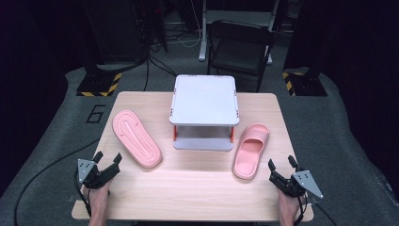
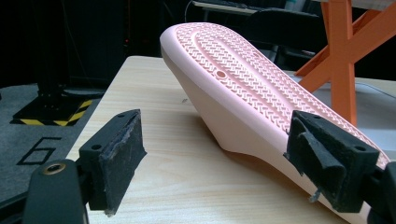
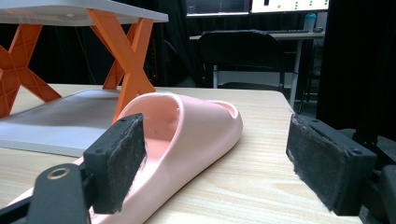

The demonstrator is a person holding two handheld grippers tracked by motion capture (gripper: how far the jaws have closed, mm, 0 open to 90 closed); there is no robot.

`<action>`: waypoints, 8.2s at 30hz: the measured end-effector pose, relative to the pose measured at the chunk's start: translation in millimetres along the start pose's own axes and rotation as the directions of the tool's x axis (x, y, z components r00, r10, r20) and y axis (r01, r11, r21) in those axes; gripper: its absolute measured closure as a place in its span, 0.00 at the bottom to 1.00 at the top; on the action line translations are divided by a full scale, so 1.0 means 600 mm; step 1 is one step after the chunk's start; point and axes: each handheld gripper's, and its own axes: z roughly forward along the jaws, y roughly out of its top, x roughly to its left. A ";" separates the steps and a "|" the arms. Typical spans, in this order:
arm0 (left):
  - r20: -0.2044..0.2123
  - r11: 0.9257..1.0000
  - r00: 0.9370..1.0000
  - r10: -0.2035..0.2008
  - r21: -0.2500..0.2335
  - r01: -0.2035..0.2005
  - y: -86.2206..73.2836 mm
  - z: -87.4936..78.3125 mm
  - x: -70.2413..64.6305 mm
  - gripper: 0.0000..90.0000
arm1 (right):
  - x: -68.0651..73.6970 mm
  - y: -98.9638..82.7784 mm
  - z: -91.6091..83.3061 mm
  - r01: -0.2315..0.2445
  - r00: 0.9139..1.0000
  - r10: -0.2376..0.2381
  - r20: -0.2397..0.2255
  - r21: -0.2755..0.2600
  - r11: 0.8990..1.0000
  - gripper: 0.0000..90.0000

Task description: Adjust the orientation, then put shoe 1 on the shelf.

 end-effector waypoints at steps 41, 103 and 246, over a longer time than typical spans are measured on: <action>-0.017 0.998 0.998 -0.059 -0.008 0.059 0.000 -0.003 0.009 0.21 | 0.020 0.052 0.120 0.035 0.997 -0.017 -0.074 0.246 0.969 0.33; -0.008 0.998 0.998 -0.067 0.008 0.067 -0.001 -0.011 0.012 0.22 | -0.008 0.029 0.066 0.056 0.996 -0.031 -0.088 0.291 0.955 0.45; 0.443 0.962 0.881 0.165 0.125 -0.243 0.205 0.214 -0.328 0.36 | 0.371 0.010 0.272 0.231 0.908 -0.062 -0.414 0.371 0.900 0.17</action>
